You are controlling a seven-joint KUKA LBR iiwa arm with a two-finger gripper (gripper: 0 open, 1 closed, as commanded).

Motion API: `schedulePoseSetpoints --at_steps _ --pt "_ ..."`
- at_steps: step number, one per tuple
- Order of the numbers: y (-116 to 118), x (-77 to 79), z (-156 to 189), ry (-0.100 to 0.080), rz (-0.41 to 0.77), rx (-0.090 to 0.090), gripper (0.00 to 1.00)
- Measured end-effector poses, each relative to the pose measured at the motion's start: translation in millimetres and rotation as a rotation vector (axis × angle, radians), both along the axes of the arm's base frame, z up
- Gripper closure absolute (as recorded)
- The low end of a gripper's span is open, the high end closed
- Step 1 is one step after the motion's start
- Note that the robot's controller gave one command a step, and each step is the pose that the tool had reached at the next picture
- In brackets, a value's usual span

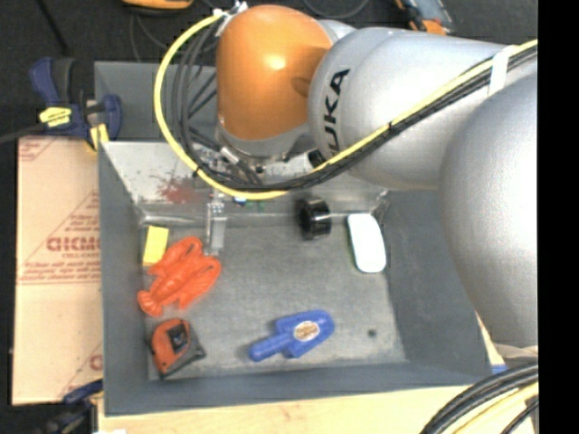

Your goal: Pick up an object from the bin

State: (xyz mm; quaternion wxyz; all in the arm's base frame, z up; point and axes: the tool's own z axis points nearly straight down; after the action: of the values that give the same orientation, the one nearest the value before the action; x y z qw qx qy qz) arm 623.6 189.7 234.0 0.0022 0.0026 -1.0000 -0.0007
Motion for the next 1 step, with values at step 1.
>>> schedulePoseSetpoints --at_steps 1 --pt "-1.0 1.3 5.6 -0.008 -0.003 0.002 0.00"
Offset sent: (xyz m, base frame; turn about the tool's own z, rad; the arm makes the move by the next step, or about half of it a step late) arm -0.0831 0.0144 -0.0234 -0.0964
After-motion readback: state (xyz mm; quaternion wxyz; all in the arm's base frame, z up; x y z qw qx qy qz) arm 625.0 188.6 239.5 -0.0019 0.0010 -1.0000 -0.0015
